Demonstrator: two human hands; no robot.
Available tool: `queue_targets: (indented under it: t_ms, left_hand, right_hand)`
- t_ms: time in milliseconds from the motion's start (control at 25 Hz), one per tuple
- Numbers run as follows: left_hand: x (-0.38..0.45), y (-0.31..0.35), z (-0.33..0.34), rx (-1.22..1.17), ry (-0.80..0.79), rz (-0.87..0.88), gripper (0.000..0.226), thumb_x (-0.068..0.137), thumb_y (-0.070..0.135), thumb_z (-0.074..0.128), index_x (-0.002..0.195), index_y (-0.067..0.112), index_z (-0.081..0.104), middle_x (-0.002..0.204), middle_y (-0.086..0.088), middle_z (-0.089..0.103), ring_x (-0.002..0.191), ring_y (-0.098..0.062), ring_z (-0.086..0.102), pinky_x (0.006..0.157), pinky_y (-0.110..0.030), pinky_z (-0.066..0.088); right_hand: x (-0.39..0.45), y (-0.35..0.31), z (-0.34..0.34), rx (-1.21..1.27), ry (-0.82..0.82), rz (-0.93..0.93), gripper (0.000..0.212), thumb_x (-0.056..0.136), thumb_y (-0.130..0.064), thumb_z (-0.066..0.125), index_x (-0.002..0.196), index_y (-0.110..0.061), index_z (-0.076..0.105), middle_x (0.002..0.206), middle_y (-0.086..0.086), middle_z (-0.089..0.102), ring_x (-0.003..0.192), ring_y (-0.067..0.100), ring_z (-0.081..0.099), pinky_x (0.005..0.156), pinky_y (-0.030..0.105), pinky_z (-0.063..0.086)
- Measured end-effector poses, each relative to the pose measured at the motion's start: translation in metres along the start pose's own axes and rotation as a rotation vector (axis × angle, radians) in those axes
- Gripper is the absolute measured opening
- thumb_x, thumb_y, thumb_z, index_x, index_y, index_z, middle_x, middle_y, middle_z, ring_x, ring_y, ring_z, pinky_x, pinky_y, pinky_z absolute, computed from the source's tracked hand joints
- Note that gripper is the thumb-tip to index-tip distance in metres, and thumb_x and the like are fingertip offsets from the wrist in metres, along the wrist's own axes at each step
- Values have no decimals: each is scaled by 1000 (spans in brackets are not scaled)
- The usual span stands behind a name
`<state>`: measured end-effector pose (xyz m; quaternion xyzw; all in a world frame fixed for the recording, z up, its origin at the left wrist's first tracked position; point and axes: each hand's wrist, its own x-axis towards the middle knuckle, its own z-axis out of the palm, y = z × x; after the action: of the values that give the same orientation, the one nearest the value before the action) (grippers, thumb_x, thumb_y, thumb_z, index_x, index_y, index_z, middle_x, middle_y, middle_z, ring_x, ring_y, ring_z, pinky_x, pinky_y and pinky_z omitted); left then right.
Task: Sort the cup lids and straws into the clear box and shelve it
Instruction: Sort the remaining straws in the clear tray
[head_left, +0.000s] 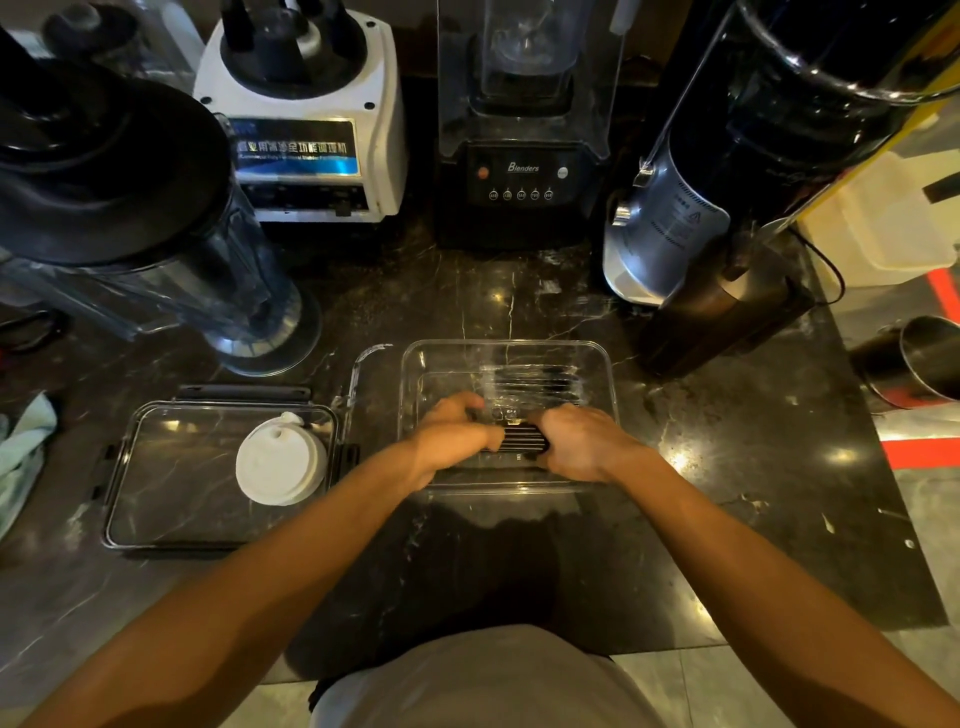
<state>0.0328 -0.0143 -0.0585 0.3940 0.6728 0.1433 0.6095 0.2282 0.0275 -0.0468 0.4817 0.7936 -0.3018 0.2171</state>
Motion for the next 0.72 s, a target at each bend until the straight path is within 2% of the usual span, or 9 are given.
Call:
queue_targets:
  t_ms: [120, 160, 240, 320, 360, 440, 560, 720]
  left_hand:
    - [-2, 4, 2, -120, 18, 7, 48, 83, 14, 69, 128, 26, 59, 121, 1, 62, 109, -12, 59, 97, -33, 51]
    - [-2, 3, 3, -45, 9, 31, 44, 84, 14, 69, 126, 26, 60, 115, 1, 65, 105, -12, 62, 93, -32, 53]
    - [-2, 0, 7, 256, -48, 124, 33, 87, 21, 71, 118, 30, 64, 104, 6, 69, 98, -11, 67, 86, -28, 53]
    - [-1, -3, 11, 576, -49, 208, 26, 86, 29, 72, 110, 38, 66, 100, 11, 70, 101, -11, 66, 97, -33, 45]
    - [1, -4, 12, 662, -33, 228, 25, 85, 31, 73, 108, 40, 66, 100, 12, 70, 104, -11, 65, 102, -38, 40]
    - [3, -5, 13, 686, -44, 232, 27, 84, 29, 75, 106, 41, 66, 102, 11, 69, 104, -12, 65, 98, -36, 44]
    - [8, -6, 14, 646, -117, 222, 35, 83, 25, 78, 115, 33, 67, 106, 7, 67, 100, -13, 66, 79, -26, 50]
    - [12, -8, 15, 702, -114, 277, 43, 81, 26, 81, 121, 29, 66, 115, 4, 66, 105, -15, 65, 91, -36, 57]
  right_hand:
    - [-1, -1, 2, 34, -38, 16, 27, 92, -27, 68, 119, -26, 66, 103, -3, 67, 100, 19, 66, 83, 32, 51]
    - [0, -1, 3, 27, -39, 23, 27, 92, -27, 68, 119, -25, 66, 104, -2, 68, 100, 20, 66, 85, 34, 53]
    - [-1, -3, 4, -12, -26, 15, 26, 91, -25, 68, 117, -24, 66, 105, 0, 69, 100, 21, 67, 88, 38, 56]
    - [-2, -4, 5, -54, -26, -4, 24, 92, -23, 67, 116, -24, 66, 104, 1, 70, 99, 21, 68, 89, 38, 56]
    - [-2, -5, 5, -74, -29, -7, 23, 93, -23, 66, 116, -23, 66, 104, 1, 69, 98, 20, 67, 89, 37, 56]
    - [-1, -6, 5, -97, -35, -7, 22, 94, -26, 66, 115, -24, 66, 104, 0, 69, 98, 20, 67, 88, 37, 56]
    - [-3, -6, 0, -89, -73, 0, 29, 91, -32, 69, 119, -24, 63, 111, 0, 67, 106, 22, 66, 88, 36, 54]
    - [-8, 0, -10, -72, -68, -3, 46, 88, -31, 74, 130, -20, 58, 125, 2, 62, 116, 22, 59, 90, 33, 45]
